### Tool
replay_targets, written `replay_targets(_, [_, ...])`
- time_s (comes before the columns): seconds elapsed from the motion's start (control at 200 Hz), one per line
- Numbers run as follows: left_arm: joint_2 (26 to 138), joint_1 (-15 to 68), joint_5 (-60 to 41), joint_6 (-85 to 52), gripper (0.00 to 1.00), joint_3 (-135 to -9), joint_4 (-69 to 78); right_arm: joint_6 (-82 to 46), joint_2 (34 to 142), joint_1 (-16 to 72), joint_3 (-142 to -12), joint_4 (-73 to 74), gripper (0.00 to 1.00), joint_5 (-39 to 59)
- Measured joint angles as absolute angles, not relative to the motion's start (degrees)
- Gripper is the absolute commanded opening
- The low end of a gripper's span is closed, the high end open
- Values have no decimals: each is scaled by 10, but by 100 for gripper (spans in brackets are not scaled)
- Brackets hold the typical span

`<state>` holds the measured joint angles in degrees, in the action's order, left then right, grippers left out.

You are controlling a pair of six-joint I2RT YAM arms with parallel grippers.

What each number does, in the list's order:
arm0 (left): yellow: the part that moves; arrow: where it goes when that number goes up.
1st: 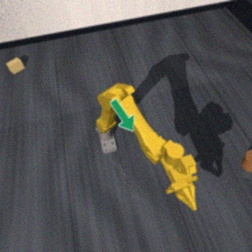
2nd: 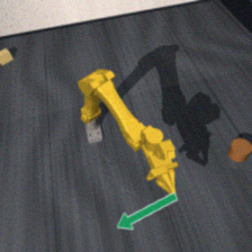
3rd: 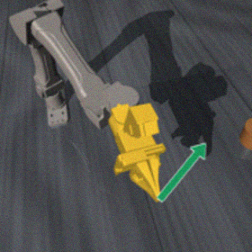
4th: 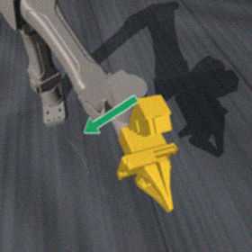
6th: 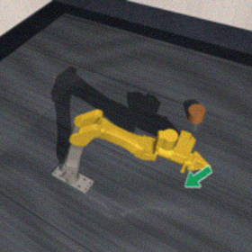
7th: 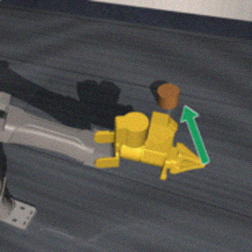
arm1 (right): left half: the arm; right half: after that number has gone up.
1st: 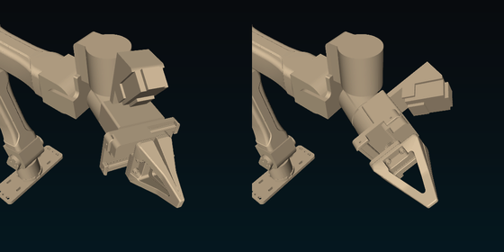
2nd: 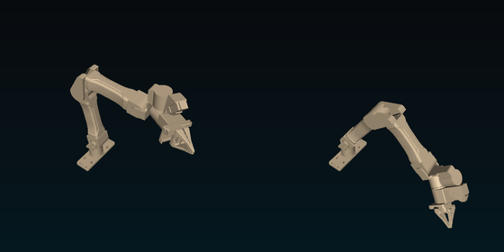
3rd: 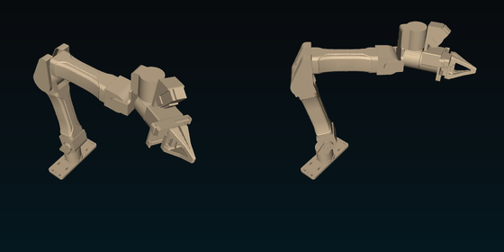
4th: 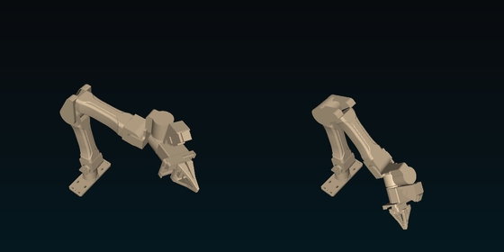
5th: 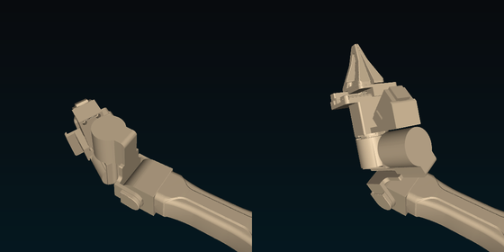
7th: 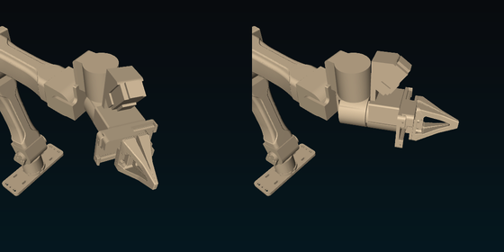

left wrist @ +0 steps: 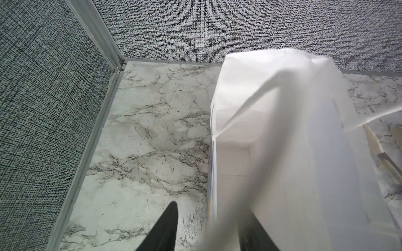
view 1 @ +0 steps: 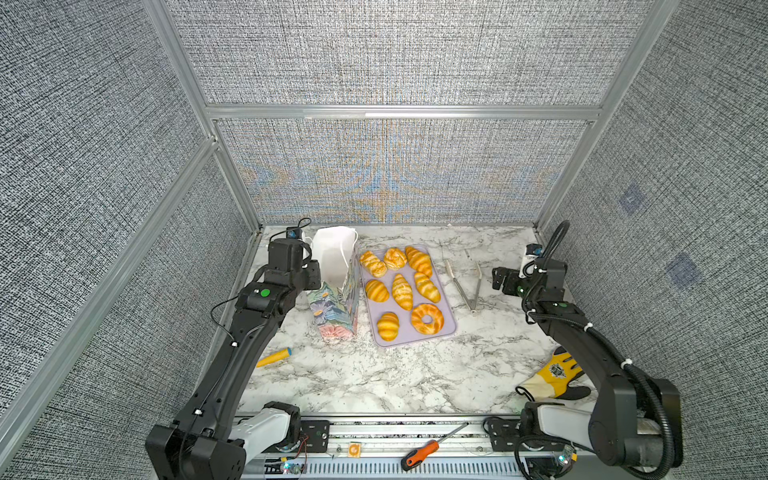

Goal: Place the fake bread into the paper bag

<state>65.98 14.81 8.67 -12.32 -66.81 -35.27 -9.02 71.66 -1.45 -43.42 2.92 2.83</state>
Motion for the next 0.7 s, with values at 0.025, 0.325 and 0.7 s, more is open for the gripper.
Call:
replay_targets(0.025, [663,148,87,-124,46,-670,-353,-90,717,-15,-434,29,99,28])
replay_targets(0.325, [688,141,86,-136,31,-684,-358,-82,729,-15,-435,27,99,28])
replay_targets(0.7, [695,137,74,-149,2,-683,-356,-70,740,-14,-445,13,99,28])
